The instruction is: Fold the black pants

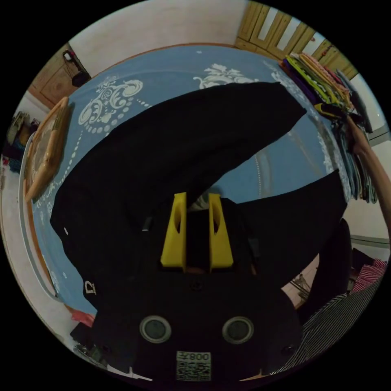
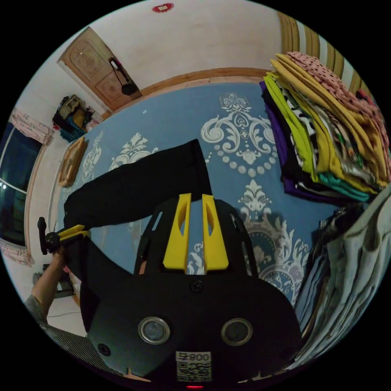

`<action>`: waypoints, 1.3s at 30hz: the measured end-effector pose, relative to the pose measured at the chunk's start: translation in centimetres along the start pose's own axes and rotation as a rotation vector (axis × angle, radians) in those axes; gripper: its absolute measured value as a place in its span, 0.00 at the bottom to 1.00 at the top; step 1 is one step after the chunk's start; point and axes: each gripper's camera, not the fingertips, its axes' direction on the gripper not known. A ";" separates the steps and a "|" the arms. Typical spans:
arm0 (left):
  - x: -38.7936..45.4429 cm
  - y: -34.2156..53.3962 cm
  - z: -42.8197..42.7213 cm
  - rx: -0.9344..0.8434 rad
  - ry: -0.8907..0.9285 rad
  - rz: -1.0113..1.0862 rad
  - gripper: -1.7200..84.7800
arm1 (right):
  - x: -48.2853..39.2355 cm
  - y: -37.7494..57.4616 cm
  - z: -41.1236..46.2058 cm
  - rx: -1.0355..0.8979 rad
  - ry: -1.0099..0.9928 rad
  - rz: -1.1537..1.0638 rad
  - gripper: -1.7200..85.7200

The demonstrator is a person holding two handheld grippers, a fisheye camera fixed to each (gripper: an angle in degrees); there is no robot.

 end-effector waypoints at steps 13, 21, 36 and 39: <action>1.5 -3.7 2.4 0.051 0.126 -0.036 0.04 | -1.2 -5.0 2.5 -0.131 0.033 -0.061 0.03; 2.3 -3.8 2.3 0.082 0.175 0.005 0.03 | -1.1 -5.6 0.3 -0.088 0.019 -0.098 0.02; 1.9 -3.1 4.9 0.004 0.279 0.056 0.05 | 4.8 -2.6 5.6 -0.135 -0.063 0.067 0.02; 1.4 -2.3 3.5 0.065 0.301 0.056 0.05 | 5.2 -3.0 5.3 -0.075 0.008 0.058 0.02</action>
